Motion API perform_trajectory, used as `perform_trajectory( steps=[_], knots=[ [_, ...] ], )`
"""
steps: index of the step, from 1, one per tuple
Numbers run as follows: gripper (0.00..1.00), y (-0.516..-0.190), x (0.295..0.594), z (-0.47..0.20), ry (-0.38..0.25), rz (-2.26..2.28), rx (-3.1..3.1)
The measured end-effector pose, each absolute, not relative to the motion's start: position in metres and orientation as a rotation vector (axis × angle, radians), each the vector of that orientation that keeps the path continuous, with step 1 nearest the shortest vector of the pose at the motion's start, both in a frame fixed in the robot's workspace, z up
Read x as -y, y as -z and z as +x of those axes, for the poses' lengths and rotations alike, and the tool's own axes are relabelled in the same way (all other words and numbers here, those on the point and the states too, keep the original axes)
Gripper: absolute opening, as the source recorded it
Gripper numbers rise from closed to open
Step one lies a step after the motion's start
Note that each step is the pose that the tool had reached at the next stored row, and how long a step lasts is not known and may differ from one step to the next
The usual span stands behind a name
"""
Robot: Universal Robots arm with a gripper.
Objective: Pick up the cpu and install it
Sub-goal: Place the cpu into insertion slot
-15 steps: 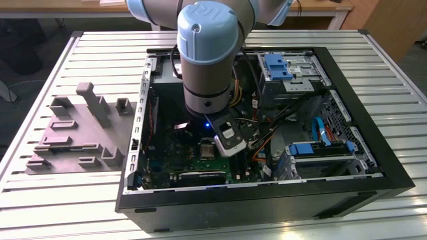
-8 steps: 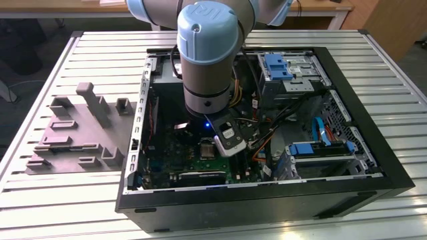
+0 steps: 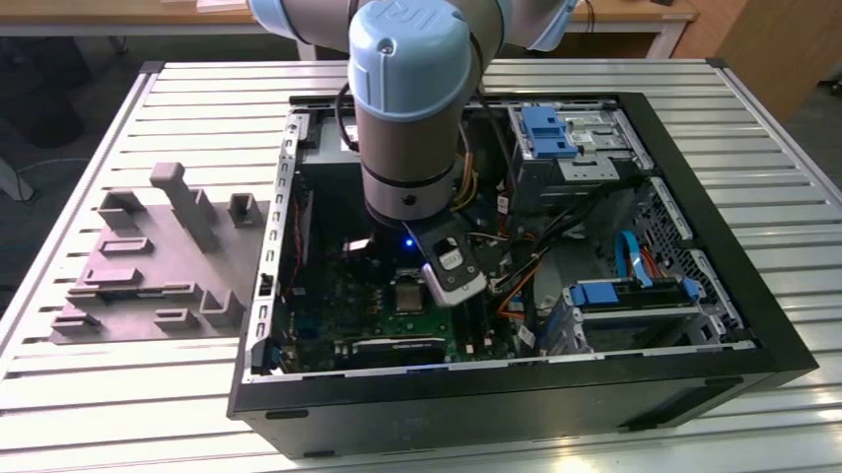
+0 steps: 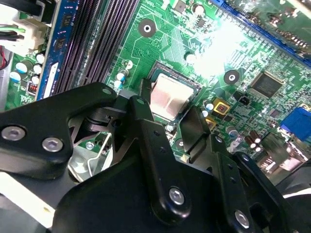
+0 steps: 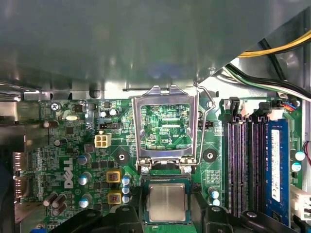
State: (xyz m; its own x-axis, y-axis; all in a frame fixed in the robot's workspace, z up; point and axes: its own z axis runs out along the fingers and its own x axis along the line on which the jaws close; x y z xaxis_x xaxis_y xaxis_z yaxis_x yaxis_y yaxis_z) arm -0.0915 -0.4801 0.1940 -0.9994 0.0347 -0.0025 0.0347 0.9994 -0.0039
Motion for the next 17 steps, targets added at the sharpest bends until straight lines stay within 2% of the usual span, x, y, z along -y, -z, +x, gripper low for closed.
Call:
perform_trajectory(
  steps=[7, 9, 10, 12, 13, 15, 17],
  knots=[
    [0.49, -0.201, 0.48, -0.092, 0.006, 0.055, -3.139],
    [0.37, -0.203, 0.48, -0.092, 0.006, 0.055, -3.139],
    [0.37, -0.204, 0.48, -0.092, 0.006, 0.054, -3.139],
    [0.25, -0.206, 0.48, -0.092, 0.006, 0.055, -3.139],
    [0.25, -0.207, 0.48, -0.092, 0.006, 0.055, -3.139],
    [0.14, -0.207, 0.48, -0.092, 0.006, 0.055, -3.139],
    [0.11, -0.207, 0.48, -0.092, 0.006, 0.055, -3.139]
  ],
)
